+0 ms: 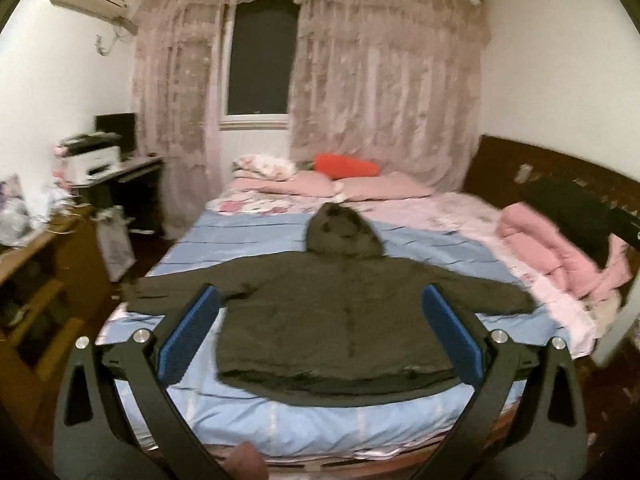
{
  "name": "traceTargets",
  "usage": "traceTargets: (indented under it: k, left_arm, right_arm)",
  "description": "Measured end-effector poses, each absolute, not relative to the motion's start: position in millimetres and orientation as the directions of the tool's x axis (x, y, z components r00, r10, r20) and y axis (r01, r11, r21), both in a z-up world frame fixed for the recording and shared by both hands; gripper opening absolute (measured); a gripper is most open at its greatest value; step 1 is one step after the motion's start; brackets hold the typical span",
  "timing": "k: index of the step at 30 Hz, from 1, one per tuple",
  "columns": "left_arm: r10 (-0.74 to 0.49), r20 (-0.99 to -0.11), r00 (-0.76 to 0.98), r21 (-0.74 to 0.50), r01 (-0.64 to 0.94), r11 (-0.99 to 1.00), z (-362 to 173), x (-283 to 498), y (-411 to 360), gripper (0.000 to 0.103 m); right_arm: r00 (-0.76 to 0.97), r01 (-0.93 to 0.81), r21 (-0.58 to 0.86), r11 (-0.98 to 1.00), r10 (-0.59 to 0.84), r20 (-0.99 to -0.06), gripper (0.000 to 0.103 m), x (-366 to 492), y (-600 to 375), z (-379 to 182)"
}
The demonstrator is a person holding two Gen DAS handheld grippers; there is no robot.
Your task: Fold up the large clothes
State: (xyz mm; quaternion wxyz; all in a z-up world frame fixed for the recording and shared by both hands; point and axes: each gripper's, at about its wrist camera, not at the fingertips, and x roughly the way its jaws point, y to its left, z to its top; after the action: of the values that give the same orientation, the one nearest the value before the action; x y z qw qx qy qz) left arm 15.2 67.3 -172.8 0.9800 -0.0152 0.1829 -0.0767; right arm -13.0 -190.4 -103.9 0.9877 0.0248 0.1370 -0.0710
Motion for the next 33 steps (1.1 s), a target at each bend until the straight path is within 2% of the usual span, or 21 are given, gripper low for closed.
traceTargets:
  k: [3,5,7,9,15,25,33]
  left_arm:
    - [-0.094,-0.374,0.922,-0.029,0.090,0.996,-177.1,21.4,69.4,0.101]
    - [-0.059,-0.377,0.924,-0.022,0.055,0.998,-179.3,24.0,73.1,0.101]
    - [-0.086,-0.372,0.924,-0.055,0.070,0.996,-182.8,27.9,80.5,0.101]
    - [-0.114,-0.357,0.927,-0.075,0.093,0.993,-185.5,30.2,85.4,0.101]
    - [-0.096,-0.334,0.938,-0.081,0.073,0.994,-203.1,50.2,100.9,0.101]
    - [0.030,-0.421,0.907,0.010,-0.029,1.000,-245.2,95.4,119.0,0.101]
    - [0.089,-0.493,0.865,0.013,-0.095,0.995,-278.4,139.0,147.6,0.101]
  right_arm:
    - [0.979,0.139,-0.017,0.990,-0.140,-0.148,0.102,-31.2,-188.2,-102.0]
    - [0.981,0.150,-0.061,0.987,-0.157,-0.116,0.102,-33.9,-182.9,-104.9]
    - [0.981,0.151,-0.082,0.985,-0.159,-0.107,0.102,-32.0,-182.7,-110.2]
    - [0.979,0.168,-0.090,0.982,-0.177,-0.106,0.102,-27.4,-186.1,-114.2]
    - [0.964,0.239,-0.051,0.970,-0.244,-0.104,0.102,-17.0,-204.4,-134.6]
    - [0.962,0.253,-0.030,0.967,-0.254,-0.096,0.102,15.0,-217.7,-174.2]
    - [0.965,0.228,0.024,0.973,-0.223,-0.137,0.102,53.0,-237.1,-232.8]
